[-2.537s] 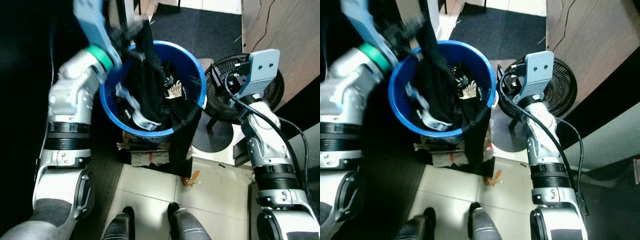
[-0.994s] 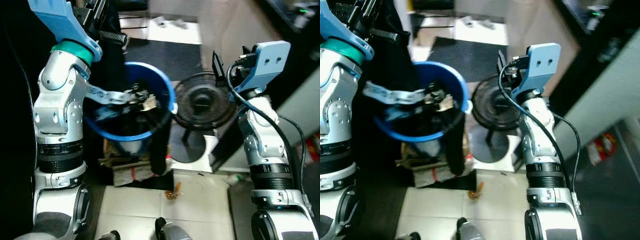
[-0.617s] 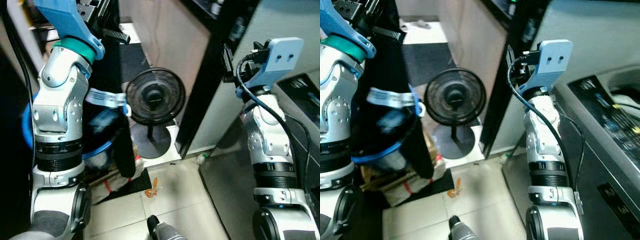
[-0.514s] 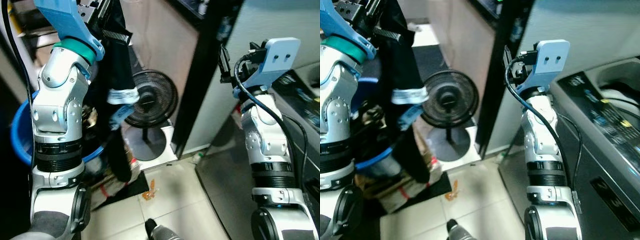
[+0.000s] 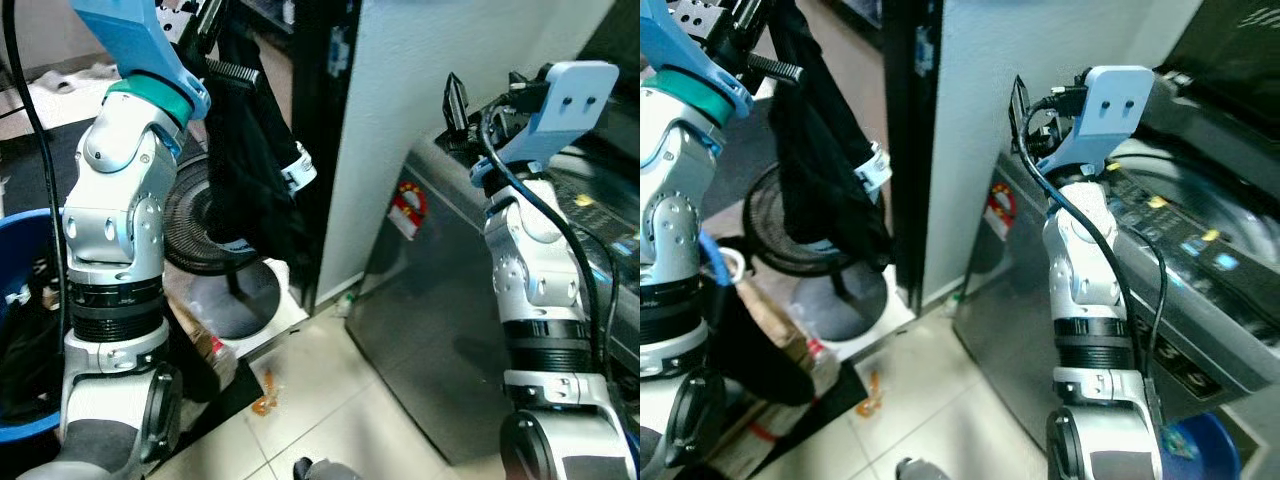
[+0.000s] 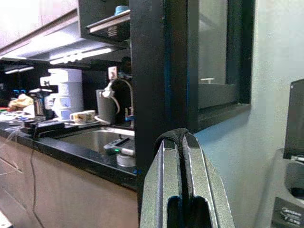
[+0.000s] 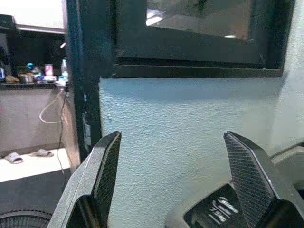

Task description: Clothes washing

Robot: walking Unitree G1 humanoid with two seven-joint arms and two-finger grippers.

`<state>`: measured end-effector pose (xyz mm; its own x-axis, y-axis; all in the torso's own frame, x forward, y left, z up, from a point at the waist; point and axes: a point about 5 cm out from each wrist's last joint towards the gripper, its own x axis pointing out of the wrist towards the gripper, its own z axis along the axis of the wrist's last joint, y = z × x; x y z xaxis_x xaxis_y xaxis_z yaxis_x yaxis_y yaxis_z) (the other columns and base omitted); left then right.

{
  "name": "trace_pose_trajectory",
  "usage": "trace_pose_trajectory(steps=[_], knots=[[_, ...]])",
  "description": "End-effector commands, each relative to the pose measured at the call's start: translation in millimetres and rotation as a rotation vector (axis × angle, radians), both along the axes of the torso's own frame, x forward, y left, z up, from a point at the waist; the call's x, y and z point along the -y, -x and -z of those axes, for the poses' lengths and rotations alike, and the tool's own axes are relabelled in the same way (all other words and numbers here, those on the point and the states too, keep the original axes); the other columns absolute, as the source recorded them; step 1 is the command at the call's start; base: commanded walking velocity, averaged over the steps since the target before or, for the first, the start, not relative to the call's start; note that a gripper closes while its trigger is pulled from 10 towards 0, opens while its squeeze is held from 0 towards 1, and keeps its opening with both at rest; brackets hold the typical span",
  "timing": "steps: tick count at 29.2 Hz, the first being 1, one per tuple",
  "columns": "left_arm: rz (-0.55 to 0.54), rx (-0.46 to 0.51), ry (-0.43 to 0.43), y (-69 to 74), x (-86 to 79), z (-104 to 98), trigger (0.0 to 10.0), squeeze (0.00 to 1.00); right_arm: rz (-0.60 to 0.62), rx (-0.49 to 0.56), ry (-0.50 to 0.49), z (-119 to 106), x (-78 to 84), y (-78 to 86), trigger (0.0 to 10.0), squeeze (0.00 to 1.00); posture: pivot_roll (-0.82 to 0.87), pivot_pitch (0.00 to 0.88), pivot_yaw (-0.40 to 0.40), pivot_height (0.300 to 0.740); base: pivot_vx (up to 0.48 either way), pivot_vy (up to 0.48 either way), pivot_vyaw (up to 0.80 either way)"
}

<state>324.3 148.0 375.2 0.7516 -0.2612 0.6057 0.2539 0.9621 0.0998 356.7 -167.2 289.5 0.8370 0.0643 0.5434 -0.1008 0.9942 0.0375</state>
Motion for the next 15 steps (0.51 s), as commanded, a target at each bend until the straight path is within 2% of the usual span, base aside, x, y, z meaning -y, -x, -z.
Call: trace_pose_trajectory(steps=[1,15], knots=[[0.004,0.010,-0.004,1.7,1.1,-2.4,10.0,0.00,-0.002,-0.002,-0.018,0.1,0.2,0.2,10.0,0.00,0.00,0.030,0.006,0.740,0.000,0.000,-0.80],[-0.009,0.004,-0.006,0.6,-2.1,-2.4,10.0,0.00,0.002,-0.012,-0.048,0.4,2.4,-0.7,10.0,0.00,0.01,0.032,0.009,0.740,0.000,0.000,-0.80]])
